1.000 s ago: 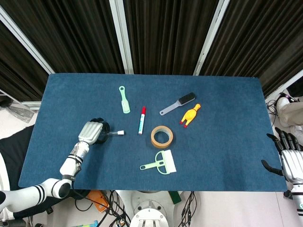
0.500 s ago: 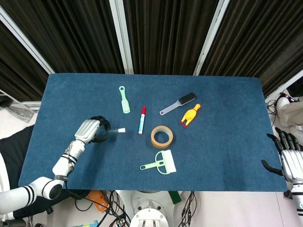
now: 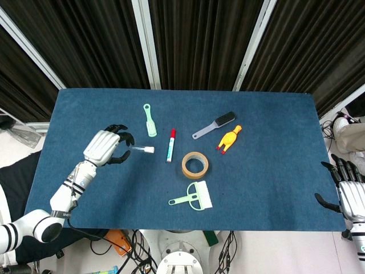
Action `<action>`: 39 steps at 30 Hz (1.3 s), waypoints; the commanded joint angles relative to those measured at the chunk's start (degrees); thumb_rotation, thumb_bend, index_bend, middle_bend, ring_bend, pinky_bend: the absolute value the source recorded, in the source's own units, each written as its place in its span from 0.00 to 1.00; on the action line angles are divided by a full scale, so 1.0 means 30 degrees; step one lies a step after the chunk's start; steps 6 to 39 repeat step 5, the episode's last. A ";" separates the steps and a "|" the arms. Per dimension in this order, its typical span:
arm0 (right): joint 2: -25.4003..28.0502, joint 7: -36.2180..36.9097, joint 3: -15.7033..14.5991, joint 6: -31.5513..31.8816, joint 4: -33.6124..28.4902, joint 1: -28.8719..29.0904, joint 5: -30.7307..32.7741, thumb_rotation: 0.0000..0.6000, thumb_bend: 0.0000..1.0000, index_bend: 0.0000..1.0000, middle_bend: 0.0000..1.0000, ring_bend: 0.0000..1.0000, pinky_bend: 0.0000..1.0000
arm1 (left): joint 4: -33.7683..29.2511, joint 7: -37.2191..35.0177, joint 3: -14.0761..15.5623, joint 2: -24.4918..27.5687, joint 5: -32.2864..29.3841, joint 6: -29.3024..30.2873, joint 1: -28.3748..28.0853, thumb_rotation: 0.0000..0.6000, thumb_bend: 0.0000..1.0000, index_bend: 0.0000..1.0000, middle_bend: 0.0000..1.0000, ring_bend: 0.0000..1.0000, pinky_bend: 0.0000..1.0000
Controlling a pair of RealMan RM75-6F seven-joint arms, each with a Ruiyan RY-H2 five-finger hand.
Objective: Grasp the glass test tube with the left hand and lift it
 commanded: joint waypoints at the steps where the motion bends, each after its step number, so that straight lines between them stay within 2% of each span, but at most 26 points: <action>1: 0.0007 0.0028 0.0007 -0.0019 -0.0009 0.0007 0.0017 1.00 0.36 0.20 0.05 0.01 0.00 | -0.1675 0.0963 -0.0513 0.1430 -0.0377 0.0192 -0.0147 1.00 0.47 0.53 0.56 0.21 0.22; 5: 0.0011 0.0019 -0.0009 -0.0005 -0.0018 0.0000 -0.0019 1.00 0.36 0.20 0.05 0.01 0.00 | -0.3074 0.1287 -0.0818 0.2792 -0.0724 0.0191 -0.0184 1.00 0.47 0.53 0.56 0.21 0.23; 39: 0.0011 0.0019 -0.0009 -0.0005 -0.0018 0.0000 -0.0019 1.00 0.36 0.20 0.05 0.01 0.00 | -0.3074 0.1287 -0.0818 0.2792 -0.0724 0.0191 -0.0184 1.00 0.47 0.53 0.56 0.21 0.23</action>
